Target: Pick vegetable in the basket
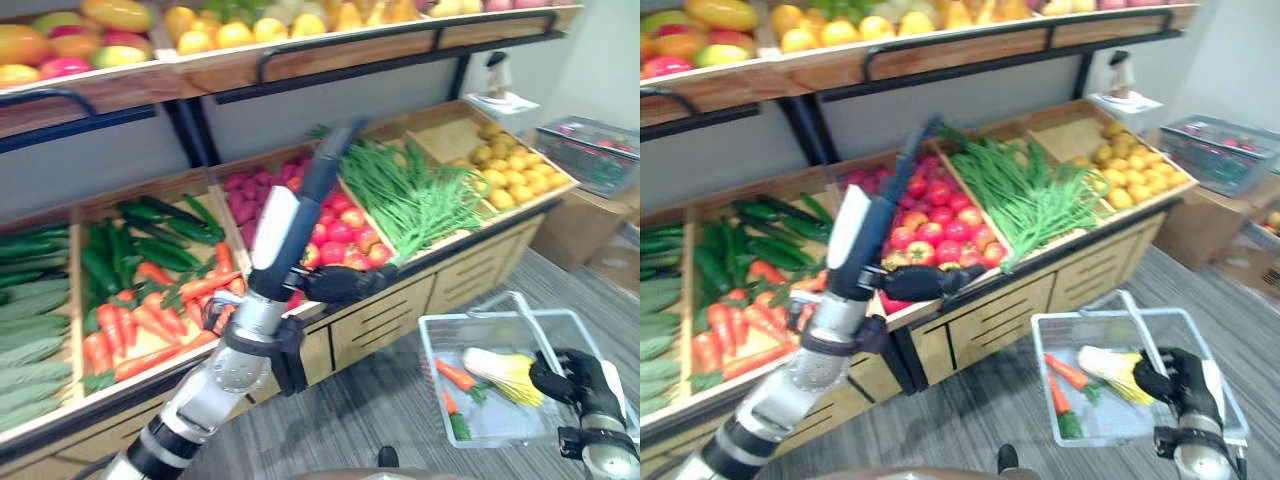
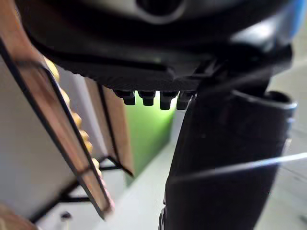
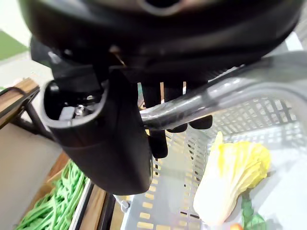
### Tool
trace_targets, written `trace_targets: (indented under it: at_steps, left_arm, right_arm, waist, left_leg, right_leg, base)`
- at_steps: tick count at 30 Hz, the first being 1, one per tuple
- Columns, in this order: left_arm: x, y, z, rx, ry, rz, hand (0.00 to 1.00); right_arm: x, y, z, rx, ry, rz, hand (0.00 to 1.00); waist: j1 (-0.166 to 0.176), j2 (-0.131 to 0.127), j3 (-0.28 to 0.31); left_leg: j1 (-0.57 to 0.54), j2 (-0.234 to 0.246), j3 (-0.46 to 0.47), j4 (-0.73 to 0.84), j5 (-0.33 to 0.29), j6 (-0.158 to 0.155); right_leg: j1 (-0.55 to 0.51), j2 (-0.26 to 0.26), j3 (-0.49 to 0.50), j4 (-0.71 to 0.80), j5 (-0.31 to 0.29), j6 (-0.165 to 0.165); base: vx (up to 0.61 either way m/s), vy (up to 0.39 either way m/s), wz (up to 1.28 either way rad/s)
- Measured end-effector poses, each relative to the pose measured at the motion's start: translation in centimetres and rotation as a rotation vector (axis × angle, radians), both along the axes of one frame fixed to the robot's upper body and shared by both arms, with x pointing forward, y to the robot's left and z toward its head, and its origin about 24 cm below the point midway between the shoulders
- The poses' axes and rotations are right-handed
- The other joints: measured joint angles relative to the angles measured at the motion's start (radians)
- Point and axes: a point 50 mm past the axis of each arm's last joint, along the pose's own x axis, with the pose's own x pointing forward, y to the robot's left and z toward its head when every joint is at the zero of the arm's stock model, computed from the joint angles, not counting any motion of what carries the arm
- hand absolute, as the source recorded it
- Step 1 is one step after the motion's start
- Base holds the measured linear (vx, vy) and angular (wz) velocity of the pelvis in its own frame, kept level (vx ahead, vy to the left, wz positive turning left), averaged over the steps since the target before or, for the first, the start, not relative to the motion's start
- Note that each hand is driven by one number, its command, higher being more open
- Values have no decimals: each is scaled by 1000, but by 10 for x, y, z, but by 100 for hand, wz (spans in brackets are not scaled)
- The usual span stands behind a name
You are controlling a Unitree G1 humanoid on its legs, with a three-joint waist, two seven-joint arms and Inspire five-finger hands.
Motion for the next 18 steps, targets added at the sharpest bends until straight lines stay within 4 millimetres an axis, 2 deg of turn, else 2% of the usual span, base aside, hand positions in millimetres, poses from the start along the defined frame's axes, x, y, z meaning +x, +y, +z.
trace_targets:
  at_steps: [2, 3, 7, 9, 10, 11, 12, 14, 16, 18]
  left_arm:
    - [-2, 26, -7, -31, 39, 129, 100]
    - [-2, 33, -10, -37, 51, 166, 100]
    - [-5, 83, -42, -154, 147, 488, 100]
    - [-17, 119, -79, -234, 247, 754, 100]
    - [-21, 127, -90, -246, 284, 820, 100]
    - [-32, 141, -113, -265, 351, 952, 100]
    - [-46, 149, -132, -288, 408, 1065, 100]
    - [-69, 158, -155, -309, 483, 1209, 100]
    - [-92, 165, -177, -321, 568, 1339, 100]
    - [-106, 166, -191, -327, 618, 1423, 100]
  right_arm:
    - [-12, -4, -5, 13, -7, -104, 0]
    - [-16, -6, -7, 16, -3, -133, 0]
    - [-43, -5, -28, 80, 11, -356, 0]
    - [-53, -3, -38, 99, 30, -460, 0]
    - [-56, -2, -40, 105, 36, -483, 0]
    - [-62, 1, -45, 116, 53, -523, 0]
    - [-69, 6, -50, 125, 73, -561, 0]
    - [-73, 18, -58, 153, 89, -597, 0]
    - [-79, 32, -67, 186, 110, -621, 0]
    - [-83, 40, -71, 205, 124, -630, 0]
  waist:
    - [20, -1, 0]
    - [27, -2, 0]
    - [53, -17, -12]
    - [55, -17, -13]
    - [56, -16, -13]
    - [53, -16, -13]
    - [53, -19, -14]
    - [54, -26, -12]
    - [55, -38, -19]
    - [56, -42, -19]
  left_leg:
    - [-2, -14, -34, -21, 14, 8]
    - [-2, -17, -44, -25, 16, 10]
    - [-27, -25, -109, -26, 17, 13]
    - [-30, -31, -134, -38, 30, 19]
    - [-28, -33, -138, -43, 33, 19]
    - [-27, -36, -154, -46, 35, 19]
    - [-25, -38, -162, -48, 35, 20]
    - [-16, -42, -165, -54, 34, 20]
    - [-13, -47, -176, -57, 31, 24]
    - [-5, -52, -184, -56, 28, 28]
  right_leg:
    - [12, -11, -27, -2, -3, 5]
    - [16, -14, -31, -5, -4, 6]
    - [39, -26, -73, -24, -9, 13]
    - [43, -29, -88, -25, -14, 17]
    - [45, -30, -92, -25, -16, 17]
    - [53, -34, -106, -25, -20, 19]
    - [60, -36, -114, -25, -24, 22]
    - [69, -40, -120, -26, -27, 25]
    - [78, -48, -132, -25, -34, 26]
    - [90, -54, -139, -25, -37, 28]
  base:
    - [-32, -5, 51]
    - [-32, 4, 48]
    - [-29, -5, 42]
    - [9, -26, 24]
    - [18, -14, 23]
    - [29, -1, 27]
    - [25, 0, 25]
    - [31, 13, 13]
    - [27, 14, 16]
    - [28, 17, 13]
